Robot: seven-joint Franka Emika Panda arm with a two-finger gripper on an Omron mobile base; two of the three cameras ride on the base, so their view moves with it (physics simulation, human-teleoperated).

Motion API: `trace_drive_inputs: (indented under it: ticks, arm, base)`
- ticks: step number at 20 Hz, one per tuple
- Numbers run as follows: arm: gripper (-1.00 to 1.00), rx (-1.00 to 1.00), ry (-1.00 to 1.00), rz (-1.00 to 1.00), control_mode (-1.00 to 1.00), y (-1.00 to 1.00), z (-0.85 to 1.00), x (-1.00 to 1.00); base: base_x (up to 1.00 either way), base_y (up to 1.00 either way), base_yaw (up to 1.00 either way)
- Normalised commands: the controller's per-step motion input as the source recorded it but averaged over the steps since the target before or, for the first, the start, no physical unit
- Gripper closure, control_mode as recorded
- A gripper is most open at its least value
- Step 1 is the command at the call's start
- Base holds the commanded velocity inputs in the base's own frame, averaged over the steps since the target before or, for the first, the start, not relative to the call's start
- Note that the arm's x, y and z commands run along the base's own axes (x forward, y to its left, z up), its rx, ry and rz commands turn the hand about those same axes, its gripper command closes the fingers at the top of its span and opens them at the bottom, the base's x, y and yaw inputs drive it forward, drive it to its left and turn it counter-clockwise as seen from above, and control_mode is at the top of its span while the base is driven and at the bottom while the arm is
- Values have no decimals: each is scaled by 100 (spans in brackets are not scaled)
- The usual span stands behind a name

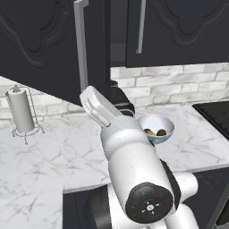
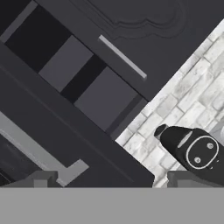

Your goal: Open the cabinet. Pick the kiwi and pear from the cabinet and place them into the bowl. Then close the cabinet.

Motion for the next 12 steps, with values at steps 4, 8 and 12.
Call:
trace_drive_inputs:
  ticks: [4,8,12]
  arm:
    - [-100,0,0,-6,-100,52,-27,15]
    - [-100,0,0,-6,-100,52,-27,32]
    - [-100,0,0,-7,-100,46,-2,33]
  base:
    - [0,0,0]
    - [0,0,0]
    - [0,0,0]
